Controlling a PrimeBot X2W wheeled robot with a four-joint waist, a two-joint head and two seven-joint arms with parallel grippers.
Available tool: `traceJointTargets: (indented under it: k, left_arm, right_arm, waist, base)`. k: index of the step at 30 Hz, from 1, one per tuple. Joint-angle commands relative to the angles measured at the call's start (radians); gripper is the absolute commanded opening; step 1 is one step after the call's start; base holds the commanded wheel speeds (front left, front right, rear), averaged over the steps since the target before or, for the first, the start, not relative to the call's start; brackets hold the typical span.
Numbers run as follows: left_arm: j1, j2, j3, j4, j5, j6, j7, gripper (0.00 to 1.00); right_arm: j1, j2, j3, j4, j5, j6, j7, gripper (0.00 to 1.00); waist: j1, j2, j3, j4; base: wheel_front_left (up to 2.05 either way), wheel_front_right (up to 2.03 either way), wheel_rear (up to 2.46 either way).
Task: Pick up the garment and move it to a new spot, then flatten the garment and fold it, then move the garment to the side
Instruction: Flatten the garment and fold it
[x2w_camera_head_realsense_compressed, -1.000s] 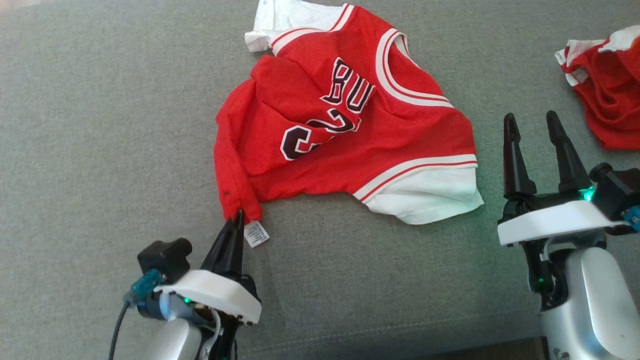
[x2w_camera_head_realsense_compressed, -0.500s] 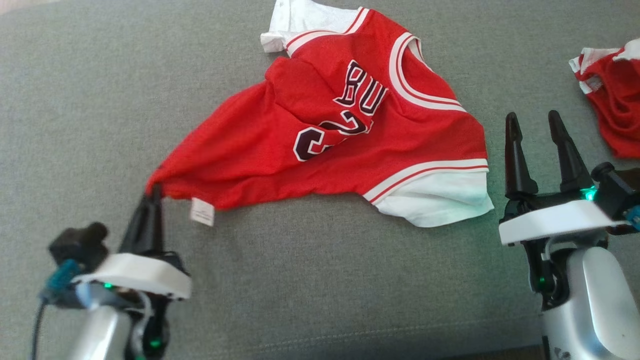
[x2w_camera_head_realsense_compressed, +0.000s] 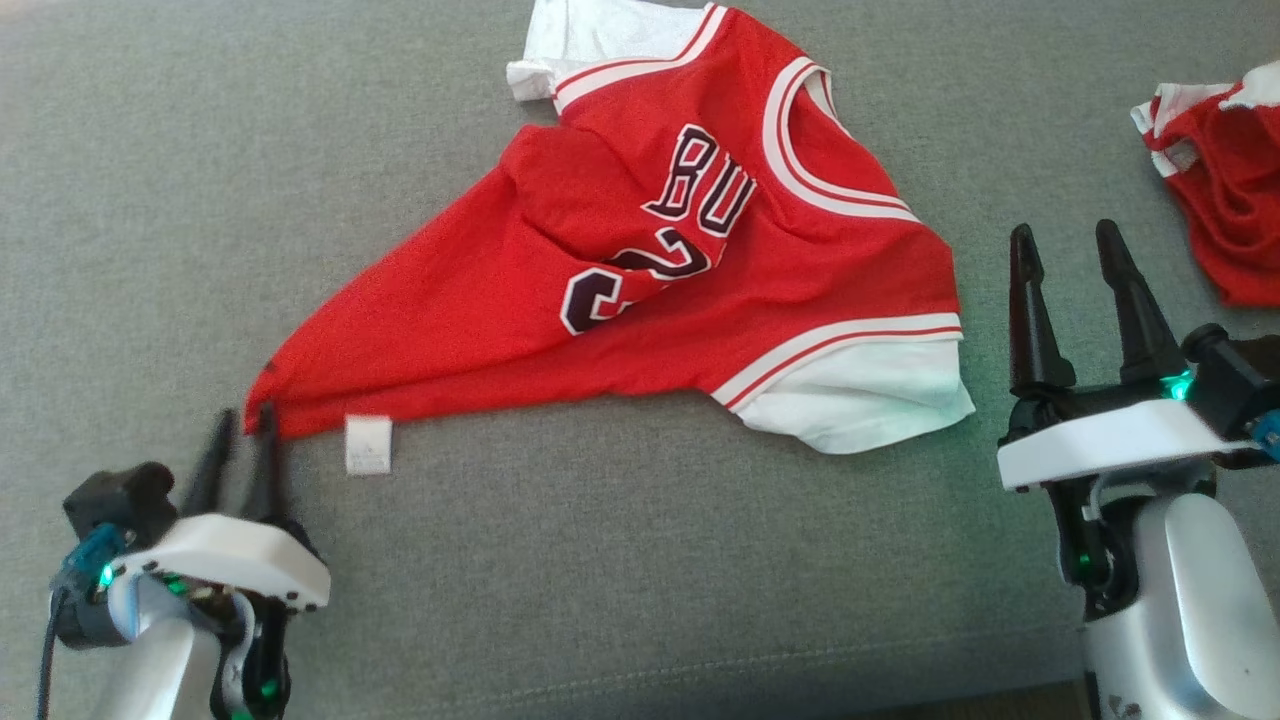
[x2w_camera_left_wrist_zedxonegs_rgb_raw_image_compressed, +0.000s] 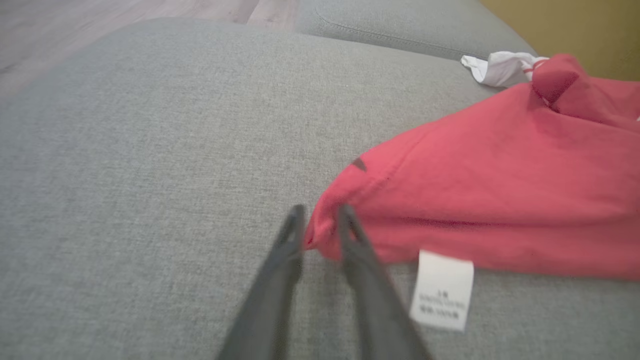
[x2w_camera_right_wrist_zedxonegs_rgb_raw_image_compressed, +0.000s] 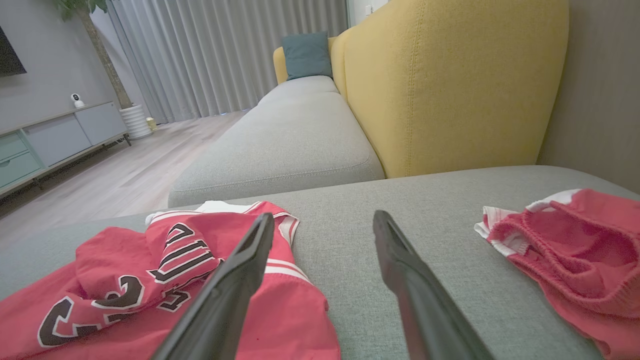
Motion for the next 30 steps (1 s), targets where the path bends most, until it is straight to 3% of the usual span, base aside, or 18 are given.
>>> traceJointTargets:
  k: [1, 11, 19, 30]
  left_arm:
    - [-0.040, 0.018, 0.047, -0.010, -0.011, -0.006, -0.021, 1.00]
    - [-0.014, -0.016, 0.105, -0.073, 0.001, -0.014, -0.059, 1.00]
    - [0.030, -0.115, 0.128, -0.206, 0.081, -0.026, -0.060, 1.00]
    - [0.135, -0.200, 0.105, -0.202, 0.125, -0.025, -0.060, 1.00]
  right_arm:
    - [-0.025, -0.001, 0.020, -0.034, -0.006, -0.001, 0.002, 1.00]
    - [-0.022, -0.001, 0.020, -0.027, -0.006, -0.001, -0.014, 1.00]
    - [-0.004, -0.001, 0.047, -0.004, -0.012, -0.001, -0.039, 1.00]
    - [0.065, -0.001, 0.097, 0.075, -0.019, -0.001, -0.091, 1.00]
  waist:
    - [0.0000, 0.0000, -0.002, 0.002]
    - [0.0000, 0.0000, -0.042, 0.024]
    - [0.0000, 0.0000, -0.124, 0.045]
    - [0.0000, 0.0000, -0.246, 0.063]
  base:
    - [0.00, 0.00, 0.00]
    - [0.00, 0.00, 0.00]
    - [0.00, 0.00, 0.00]
    - [0.00, 0.00, 0.00]
